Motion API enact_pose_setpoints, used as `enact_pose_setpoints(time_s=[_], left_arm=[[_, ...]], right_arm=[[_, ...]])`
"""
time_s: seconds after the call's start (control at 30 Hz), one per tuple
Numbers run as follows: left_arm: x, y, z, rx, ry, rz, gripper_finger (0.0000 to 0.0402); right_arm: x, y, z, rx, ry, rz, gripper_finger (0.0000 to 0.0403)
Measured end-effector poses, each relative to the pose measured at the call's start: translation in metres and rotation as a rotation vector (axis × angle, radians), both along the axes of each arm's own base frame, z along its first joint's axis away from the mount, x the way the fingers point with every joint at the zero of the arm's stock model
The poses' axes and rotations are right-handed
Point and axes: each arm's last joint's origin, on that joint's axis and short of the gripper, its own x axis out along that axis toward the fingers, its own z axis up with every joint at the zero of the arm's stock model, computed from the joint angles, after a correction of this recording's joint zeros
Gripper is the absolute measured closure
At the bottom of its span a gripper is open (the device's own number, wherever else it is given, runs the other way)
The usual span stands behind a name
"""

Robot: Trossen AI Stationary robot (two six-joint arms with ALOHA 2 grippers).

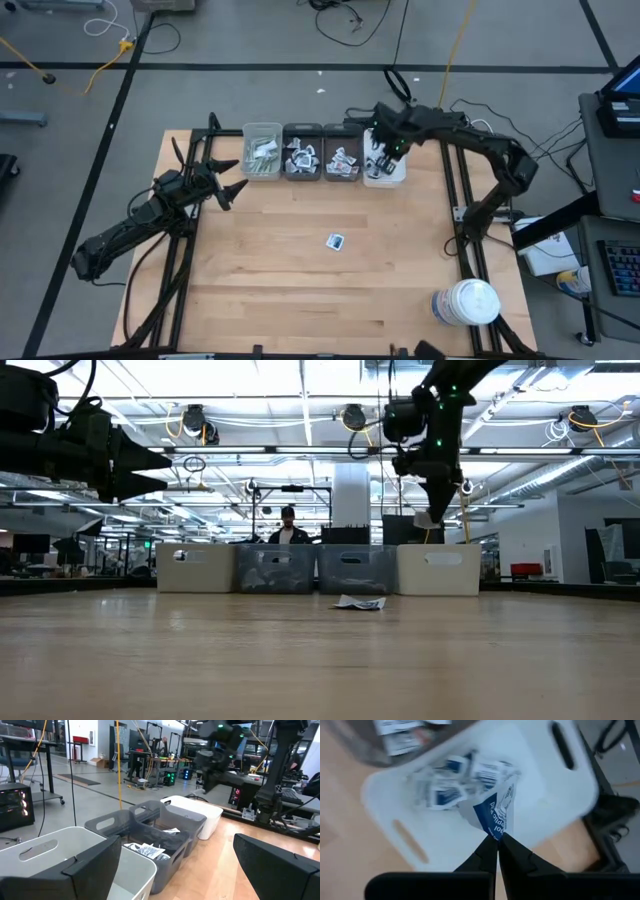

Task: Pick & Place First Aid Supplies
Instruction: Put the alcohol pad into the white bin

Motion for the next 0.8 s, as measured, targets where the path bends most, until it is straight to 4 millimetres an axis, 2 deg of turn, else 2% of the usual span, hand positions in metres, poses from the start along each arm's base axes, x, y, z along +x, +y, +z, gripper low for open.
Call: enact_pose_setpoints(time_s=[0.13,0.2,0.4,0.57,0.67,0.8], left_arm=[[0.000,0.000,0.000,0.000,0.000,0.000,0.0009],[0.000,0.000,0.000,0.000,0.000,0.000,0.0009],[0.000,0.000,0.000,0.000,0.000,0.000,0.0009],[0.000,0.000,0.000,0.000,0.000,0.000,0.0009],[0.000,0.000,0.000,0.000,0.000,0.000,0.0009],[0.000,0.000,0.000,0.000,0.000,0.000,0.0009]], right_arm=[[-0.013,-0.018,0.000,-0.010,0.004,-0.074,0.0397],[-0.013,-0.023,-0.004,-0.002,0.008,-0.108,0.0397],[0.003,-0.029,-0.040,0.029,0.037,-0.134,0.0397],[0.011,-0.034,-0.062,0.040,0.046,-0.163,0.0395],[0.012,-0.035,-0.074,0.086,0.084,-0.152,0.0374],[0.013,-0.035,-0.076,0.098,0.090,-0.149,0.0313]])
